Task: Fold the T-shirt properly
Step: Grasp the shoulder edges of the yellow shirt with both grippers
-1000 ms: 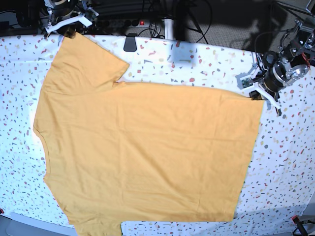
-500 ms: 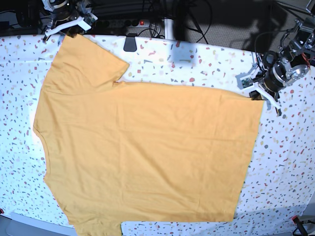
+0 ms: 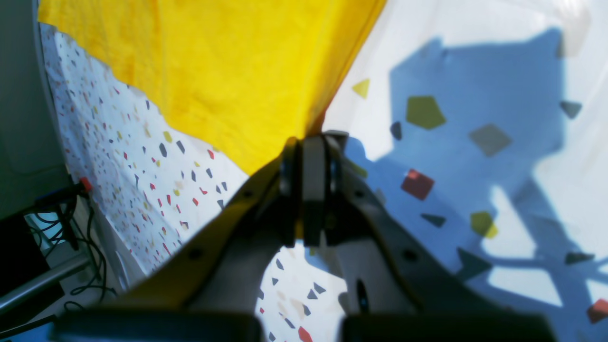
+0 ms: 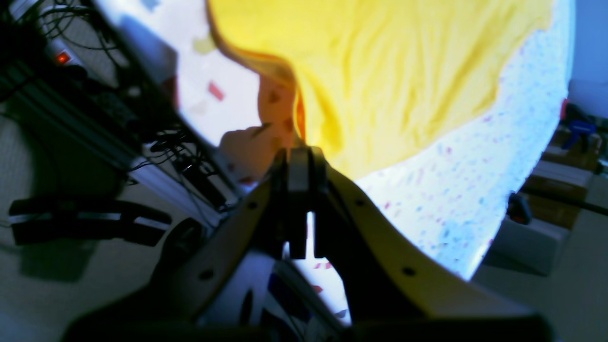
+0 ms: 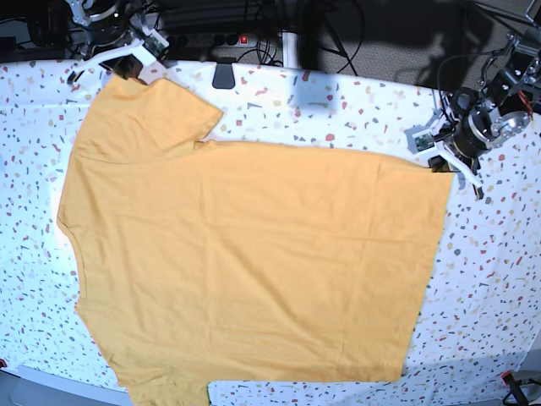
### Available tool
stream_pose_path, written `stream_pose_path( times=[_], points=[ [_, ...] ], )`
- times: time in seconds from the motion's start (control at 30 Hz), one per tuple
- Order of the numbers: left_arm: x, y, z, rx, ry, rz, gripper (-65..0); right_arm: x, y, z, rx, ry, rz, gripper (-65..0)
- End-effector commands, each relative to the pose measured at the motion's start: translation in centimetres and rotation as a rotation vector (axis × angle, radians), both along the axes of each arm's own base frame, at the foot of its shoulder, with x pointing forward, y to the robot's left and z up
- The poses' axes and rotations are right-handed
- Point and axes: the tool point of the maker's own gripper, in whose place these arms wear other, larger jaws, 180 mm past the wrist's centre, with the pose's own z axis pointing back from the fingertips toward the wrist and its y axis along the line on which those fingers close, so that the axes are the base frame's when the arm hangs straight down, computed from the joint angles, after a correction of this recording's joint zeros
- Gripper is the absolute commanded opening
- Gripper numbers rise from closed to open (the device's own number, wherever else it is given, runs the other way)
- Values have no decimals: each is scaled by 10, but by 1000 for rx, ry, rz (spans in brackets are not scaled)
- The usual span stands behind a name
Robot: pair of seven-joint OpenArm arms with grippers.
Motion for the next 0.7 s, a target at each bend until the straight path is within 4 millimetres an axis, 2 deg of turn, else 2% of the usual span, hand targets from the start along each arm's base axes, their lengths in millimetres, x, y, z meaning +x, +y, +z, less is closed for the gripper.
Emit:
stream_pose_path(
  times=[0.0, 0.17, 0.37, 0.67],
  points=[
    [6, 6, 7, 12, -23, 2, -650, 6, 4, 11, 10, -43, 10, -650],
    [6, 6, 7, 12, -23, 2, -650, 12, 6, 19, 20, -75, 3, -650],
    [6, 6, 7, 6, -20, 6, -650, 13, -10, 22, 17, -85, -82, -650],
    [4, 0, 7, -80, 11, 48, -650, 19, -16, 30, 16, -140, -122, -650]
  ],
)
